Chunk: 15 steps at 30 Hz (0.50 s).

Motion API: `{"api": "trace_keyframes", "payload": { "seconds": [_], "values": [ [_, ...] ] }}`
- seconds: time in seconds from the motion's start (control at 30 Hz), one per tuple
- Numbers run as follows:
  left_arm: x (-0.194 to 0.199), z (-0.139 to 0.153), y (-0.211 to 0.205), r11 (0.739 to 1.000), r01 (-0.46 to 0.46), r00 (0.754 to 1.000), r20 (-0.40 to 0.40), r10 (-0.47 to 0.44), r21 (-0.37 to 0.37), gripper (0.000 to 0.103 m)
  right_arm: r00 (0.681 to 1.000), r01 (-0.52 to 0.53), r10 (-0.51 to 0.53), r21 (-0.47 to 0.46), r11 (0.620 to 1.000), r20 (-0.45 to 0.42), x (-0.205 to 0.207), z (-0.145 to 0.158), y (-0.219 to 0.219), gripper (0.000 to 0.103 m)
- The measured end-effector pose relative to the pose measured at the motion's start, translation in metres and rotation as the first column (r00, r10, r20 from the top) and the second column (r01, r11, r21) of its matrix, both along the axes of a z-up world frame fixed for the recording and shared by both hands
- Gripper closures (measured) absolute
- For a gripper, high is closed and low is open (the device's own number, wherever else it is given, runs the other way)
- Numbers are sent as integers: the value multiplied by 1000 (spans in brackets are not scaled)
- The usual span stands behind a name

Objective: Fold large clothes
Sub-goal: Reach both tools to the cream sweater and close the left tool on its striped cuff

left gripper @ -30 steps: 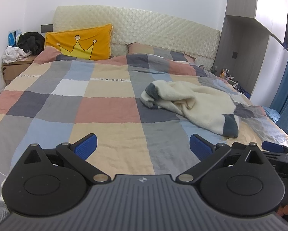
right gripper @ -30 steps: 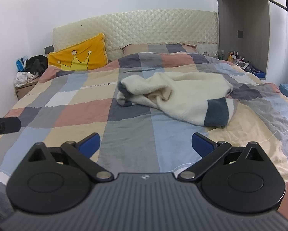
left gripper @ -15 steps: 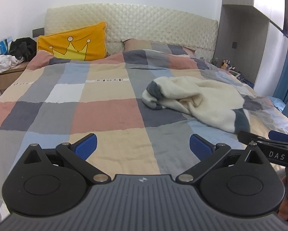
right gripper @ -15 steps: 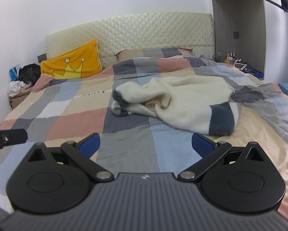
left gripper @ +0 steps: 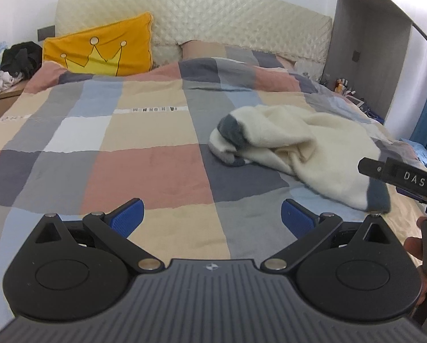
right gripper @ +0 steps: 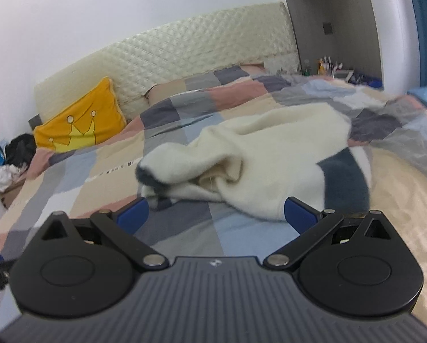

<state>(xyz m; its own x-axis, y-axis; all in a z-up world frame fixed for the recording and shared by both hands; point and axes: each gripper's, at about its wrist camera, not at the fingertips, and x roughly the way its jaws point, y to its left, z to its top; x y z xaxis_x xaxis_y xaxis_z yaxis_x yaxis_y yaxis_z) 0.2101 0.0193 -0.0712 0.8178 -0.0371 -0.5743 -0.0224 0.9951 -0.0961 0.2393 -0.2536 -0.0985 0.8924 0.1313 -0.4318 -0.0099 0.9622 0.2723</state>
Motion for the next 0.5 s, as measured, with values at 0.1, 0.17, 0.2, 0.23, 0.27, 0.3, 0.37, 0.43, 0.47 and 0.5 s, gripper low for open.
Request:
{"api": "trace_keyframes", "payload": {
  "seconds": [0.1,0.17,0.2,0.23,0.27,0.3,0.37,0.43,0.47,0.5],
  "values": [
    [26,-5,-2,1000,-17,1000,25,17,16,0,1000,-9,10,45,999,-17,21,-5,-4,0],
    [50,-10,-3,1000,-17,1000,12,17,16,0,1000,-1,2,61,998,-17,34,-7,-4,0],
    [61,-13,-4,1000,-14,1000,-4,14,7,0,1000,6,-5,58,998,-16,41,-8,-3,0],
    [73,-15,-5,1000,-8,1000,-18,8,-1,0,1000,13,-12,58,998,-14,51,-9,-1,0],
    [84,-17,-6,1000,-4,1000,-23,4,-9,0,1000,20,-19,63,998,-15,60,-10,-1,0],
    [95,-20,-7,1000,-1,1000,-28,1,-15,0,999,31,-29,76,997,-27,72,-12,-2,0],
    [118,-25,-11,1000,8,1000,-24,-8,-13,0,998,43,-38,110,993,-49,88,-14,-2,0],
    [137,-31,-15,1000,10,1000,-15,-10,0,0,997,44,-35,120,992,-72,101,-21,2,0],
    [148,-35,-15,1000,14,1000,-18,-14,-10,0,996,35,-25,121,992,-88,107,-25,4,0],
    [159,-40,-14,1000,19,1000,-24,-20,-25,0,994,28,-14,125,992,-108,113,-31,6,0]
  ]
}}
